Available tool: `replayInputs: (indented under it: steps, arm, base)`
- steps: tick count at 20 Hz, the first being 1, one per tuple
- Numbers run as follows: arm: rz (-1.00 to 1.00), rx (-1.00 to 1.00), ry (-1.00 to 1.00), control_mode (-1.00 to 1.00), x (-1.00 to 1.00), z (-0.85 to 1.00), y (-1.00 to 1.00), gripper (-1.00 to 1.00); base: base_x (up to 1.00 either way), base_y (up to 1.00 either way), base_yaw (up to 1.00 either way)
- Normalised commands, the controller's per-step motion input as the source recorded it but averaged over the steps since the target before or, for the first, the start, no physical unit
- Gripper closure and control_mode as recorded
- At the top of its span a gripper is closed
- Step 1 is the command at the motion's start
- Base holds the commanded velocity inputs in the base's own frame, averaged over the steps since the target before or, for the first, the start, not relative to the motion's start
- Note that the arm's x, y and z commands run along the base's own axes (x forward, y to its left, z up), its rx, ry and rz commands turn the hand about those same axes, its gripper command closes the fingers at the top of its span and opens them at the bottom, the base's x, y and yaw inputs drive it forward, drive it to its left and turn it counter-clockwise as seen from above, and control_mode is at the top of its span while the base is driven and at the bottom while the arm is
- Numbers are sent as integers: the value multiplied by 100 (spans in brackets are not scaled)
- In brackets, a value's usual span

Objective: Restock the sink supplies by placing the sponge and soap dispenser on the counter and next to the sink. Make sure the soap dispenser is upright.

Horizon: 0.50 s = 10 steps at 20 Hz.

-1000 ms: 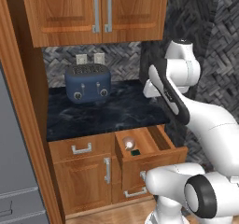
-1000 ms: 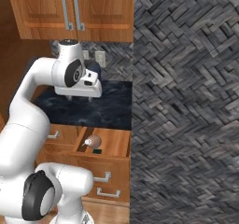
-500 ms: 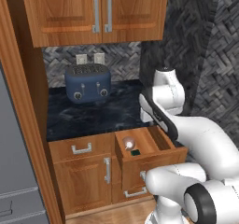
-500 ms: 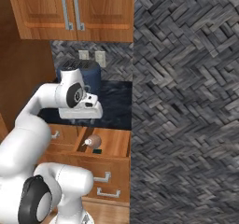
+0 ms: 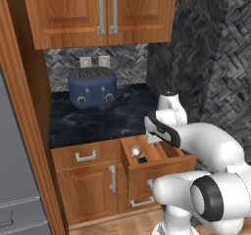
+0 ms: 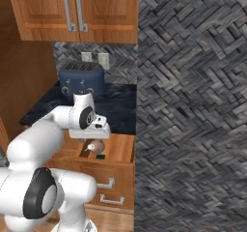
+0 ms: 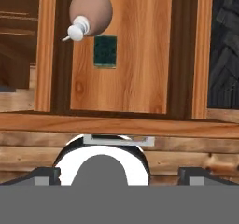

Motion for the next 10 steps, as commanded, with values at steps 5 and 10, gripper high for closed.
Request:
replayInputs:
  steps: [5, 10]
  arm:
    - [0, 7, 5, -100, 50, -47, -1, -100]
    - [0, 4, 10, -100, 41, -54, 0, -100]
  base:
    - [0, 0, 0]
    - [0, 0, 0]
